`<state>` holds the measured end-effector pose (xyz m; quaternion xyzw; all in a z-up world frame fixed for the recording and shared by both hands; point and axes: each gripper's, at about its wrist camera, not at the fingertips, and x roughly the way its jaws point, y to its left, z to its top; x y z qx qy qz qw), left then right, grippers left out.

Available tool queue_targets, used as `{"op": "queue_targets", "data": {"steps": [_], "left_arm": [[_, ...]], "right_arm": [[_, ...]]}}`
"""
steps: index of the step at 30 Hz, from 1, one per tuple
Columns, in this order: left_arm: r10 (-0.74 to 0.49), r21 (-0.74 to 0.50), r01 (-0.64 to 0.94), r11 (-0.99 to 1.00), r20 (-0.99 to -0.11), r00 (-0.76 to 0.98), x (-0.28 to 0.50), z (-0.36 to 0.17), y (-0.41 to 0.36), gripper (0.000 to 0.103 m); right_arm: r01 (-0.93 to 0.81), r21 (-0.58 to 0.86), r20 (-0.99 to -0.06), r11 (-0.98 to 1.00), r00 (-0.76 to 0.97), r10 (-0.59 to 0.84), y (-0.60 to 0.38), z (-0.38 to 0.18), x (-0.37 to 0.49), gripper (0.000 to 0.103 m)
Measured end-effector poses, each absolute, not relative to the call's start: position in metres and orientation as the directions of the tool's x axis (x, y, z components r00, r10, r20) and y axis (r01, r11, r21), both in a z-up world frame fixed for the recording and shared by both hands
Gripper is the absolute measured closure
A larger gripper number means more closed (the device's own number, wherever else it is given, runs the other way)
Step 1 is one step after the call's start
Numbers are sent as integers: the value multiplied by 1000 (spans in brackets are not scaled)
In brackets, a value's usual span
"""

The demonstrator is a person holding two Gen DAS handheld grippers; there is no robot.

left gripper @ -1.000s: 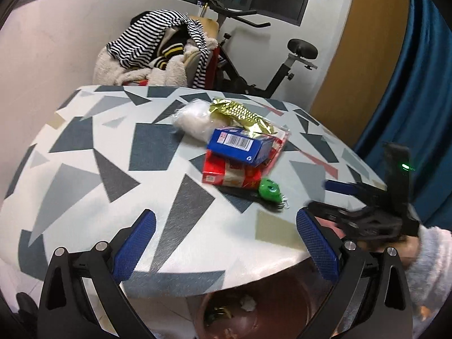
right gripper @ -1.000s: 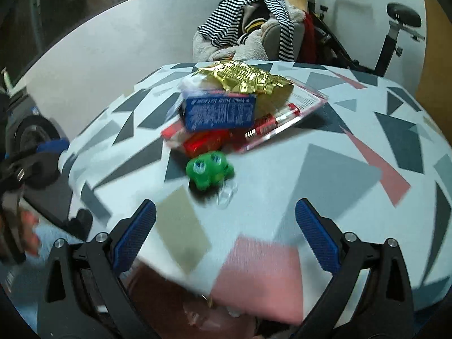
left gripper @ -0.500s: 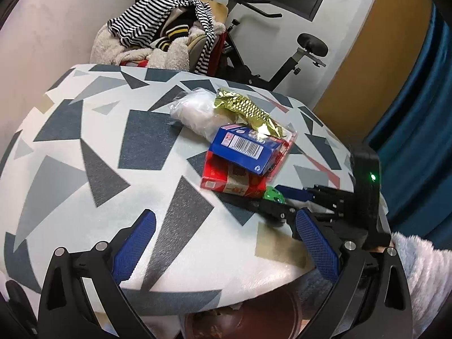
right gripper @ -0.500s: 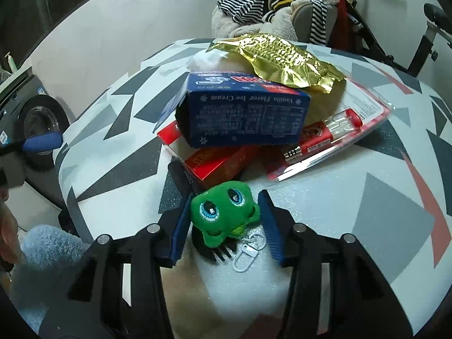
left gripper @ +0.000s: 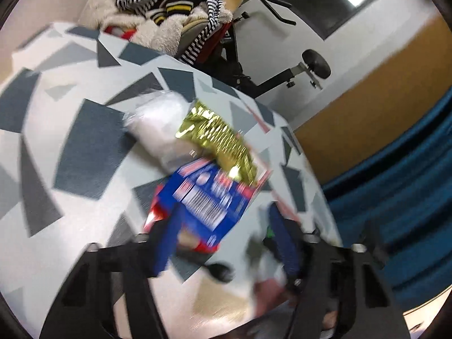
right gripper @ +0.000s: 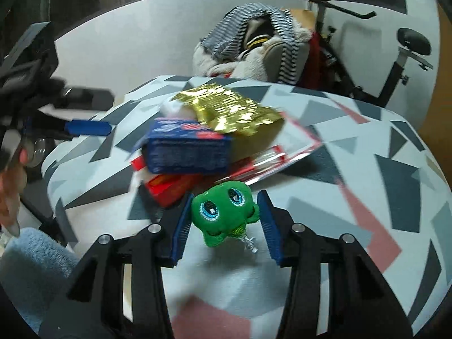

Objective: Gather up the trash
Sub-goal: 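Grasp the gold foil wrapper with the left gripper while the right gripper holds the frog keychain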

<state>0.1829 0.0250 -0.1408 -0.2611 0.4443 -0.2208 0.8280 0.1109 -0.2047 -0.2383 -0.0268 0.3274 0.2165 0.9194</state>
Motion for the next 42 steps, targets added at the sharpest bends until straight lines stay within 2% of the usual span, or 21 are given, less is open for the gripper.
{"op": "queue_targets", "data": {"steps": [4, 7, 9, 18, 22, 31, 42], "left_arm": [[-611, -703, 25, 710, -599, 518, 219, -146, 34, 66], [-602, -729, -59, 682, -605, 520, 241, -153, 40, 70], [-590, -737, -107, 668, -611, 527, 253, -159, 43, 79], [-550, -700, -176, 692, -669, 500, 266, -175, 36, 79], [-570, -723, -202, 660, -658, 492, 264, -185, 36, 79], [-635, -762, -145, 632, -615, 467, 271, -176, 4, 79], [-584, -712, -188, 676, -674, 452, 289, -182, -16, 79]], "right_arm": [[-387, 109, -606, 916, 704, 369, -220, -244, 120, 55], [-379, 129, -603, 916, 704, 376, -226, -246, 122, 55], [-383, 132, -598, 914, 704, 382, -227, -247, 122, 55], [-380, 178, -588, 908, 699, 408, -233, -250, 129, 55], [-386, 182, -586, 904, 696, 415, -233, -252, 128, 55], [-359, 254, -565, 898, 699, 439, -246, -249, 130, 55], [-365, 264, -561, 893, 694, 450, -247, -253, 132, 55]]}}
